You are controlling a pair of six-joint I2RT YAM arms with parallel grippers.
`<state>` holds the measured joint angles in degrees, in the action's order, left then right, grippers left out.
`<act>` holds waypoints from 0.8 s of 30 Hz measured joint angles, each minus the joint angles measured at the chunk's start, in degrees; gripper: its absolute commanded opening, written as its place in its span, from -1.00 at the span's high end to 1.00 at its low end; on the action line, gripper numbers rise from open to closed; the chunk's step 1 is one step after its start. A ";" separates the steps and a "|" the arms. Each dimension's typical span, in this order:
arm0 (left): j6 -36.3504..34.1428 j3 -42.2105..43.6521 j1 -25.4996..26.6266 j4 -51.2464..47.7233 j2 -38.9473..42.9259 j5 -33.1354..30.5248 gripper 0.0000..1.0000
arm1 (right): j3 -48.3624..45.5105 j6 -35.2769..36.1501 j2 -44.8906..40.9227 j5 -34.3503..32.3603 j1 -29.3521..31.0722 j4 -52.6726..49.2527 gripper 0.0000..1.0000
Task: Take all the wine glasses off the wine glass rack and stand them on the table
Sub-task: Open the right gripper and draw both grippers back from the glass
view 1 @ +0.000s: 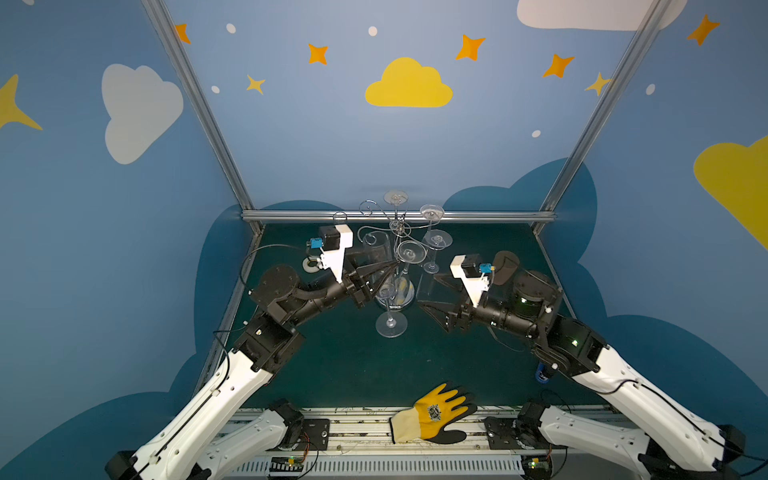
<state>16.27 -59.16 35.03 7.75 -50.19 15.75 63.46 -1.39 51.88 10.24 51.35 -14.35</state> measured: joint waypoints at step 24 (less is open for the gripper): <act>-19.47 27.06 -3.89 17.84 7.63 -37.18 0.23 | -9.90 -0.04 -15.93 -27.69 -0.20 -4.11 -0.62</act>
<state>-3.20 -32.10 31.14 25.58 -42.57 -21.43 53.56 -1.43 35.94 -17.45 51.16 -18.46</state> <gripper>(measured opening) 0.464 0.808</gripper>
